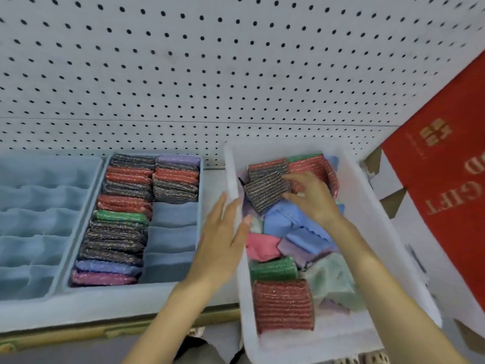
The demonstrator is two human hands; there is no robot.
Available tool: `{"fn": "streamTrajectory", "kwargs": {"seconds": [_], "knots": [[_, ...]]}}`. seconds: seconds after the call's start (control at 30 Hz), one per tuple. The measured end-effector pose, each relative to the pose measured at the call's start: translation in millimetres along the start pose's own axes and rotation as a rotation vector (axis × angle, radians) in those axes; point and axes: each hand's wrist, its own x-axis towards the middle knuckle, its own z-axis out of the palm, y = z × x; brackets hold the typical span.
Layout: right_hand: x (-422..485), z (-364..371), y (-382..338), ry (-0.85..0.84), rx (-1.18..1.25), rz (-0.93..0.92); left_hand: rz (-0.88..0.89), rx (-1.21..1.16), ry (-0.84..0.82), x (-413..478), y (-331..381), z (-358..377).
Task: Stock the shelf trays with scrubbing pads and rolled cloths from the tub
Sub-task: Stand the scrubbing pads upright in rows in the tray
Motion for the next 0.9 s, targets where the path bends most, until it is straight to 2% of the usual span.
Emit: {"fn": "streamTrajectory", "kwargs": {"seconds": [0.2,0.33,0.4,0.5,0.63,0.73,0.83,0.9], "knots": [[65,5,15,-0.276,-0.172,-0.205,-0.062,0.168,0.15,14,12,36],[86,15,8,-0.386,-0.516,-0.244,-0.089,0.235,0.153,11,11,42],[89,15,3,-0.389,-0.627,-0.234,-0.103,0.271,0.157,12,10,42],[86,10,-1,-0.311,-0.653,-0.287,-0.105,0.274,0.164,12,11,42],[61,8,7,-0.242,-0.498,-0.436,-0.102,0.276,0.196,13,13,42],[45,-4,12,-0.109,-0.305,-0.356,-0.098,0.219,0.299,10,22,41],[33,-25,6,0.001,0.147,-0.184,-0.135,-0.056,0.392,11,47,39],[25,-37,-5,0.004,0.473,-0.068,-0.162,-0.277,0.375,19,69,40]]}}
